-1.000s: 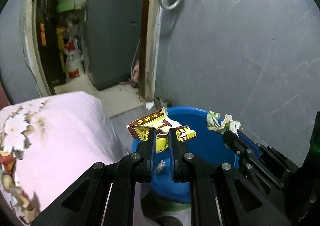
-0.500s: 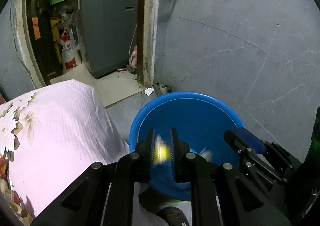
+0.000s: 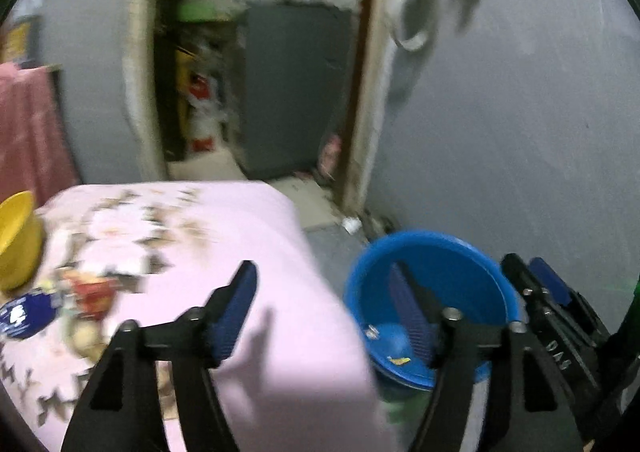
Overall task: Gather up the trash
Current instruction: 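Return both tools over the remaining trash on the table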
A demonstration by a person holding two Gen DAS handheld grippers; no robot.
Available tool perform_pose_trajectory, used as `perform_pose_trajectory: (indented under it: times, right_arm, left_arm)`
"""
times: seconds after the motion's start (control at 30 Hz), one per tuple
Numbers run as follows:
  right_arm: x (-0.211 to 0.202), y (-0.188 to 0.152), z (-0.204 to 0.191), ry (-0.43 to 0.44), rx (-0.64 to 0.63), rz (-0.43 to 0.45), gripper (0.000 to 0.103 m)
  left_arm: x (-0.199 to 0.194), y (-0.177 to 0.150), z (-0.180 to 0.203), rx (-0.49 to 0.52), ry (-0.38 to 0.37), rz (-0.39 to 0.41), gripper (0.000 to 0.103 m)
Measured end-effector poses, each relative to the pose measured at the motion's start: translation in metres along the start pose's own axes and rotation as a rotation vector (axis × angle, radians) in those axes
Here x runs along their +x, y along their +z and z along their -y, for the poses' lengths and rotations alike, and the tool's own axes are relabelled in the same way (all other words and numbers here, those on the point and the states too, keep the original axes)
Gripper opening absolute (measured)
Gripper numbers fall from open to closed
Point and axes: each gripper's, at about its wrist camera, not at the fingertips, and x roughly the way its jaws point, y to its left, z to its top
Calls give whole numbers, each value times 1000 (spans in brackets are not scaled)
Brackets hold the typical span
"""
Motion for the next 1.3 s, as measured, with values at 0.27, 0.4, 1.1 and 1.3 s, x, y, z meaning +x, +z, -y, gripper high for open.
perform_pose_trajectory:
  times: [0.27, 0.4, 1.1, 1.3]
  right_arm:
    - [-37, 2, -50, 194, -34, 216, 103]
    - [-52, 2, -75, 300, -56, 284, 103]
    - [-69, -26, -154, 457, -213, 332, 103]
    - [-59, -33, -160, 441, -247, 270, 103]
  left_arm:
    - [-92, -18, -63, -115, 198, 246, 101]
    - [-125, -31, -87, -137, 279, 312, 101]
    - [-180, -85, -130, -79, 519, 368, 102]
    - [-171, -94, -141, -40, 531, 331, 102]
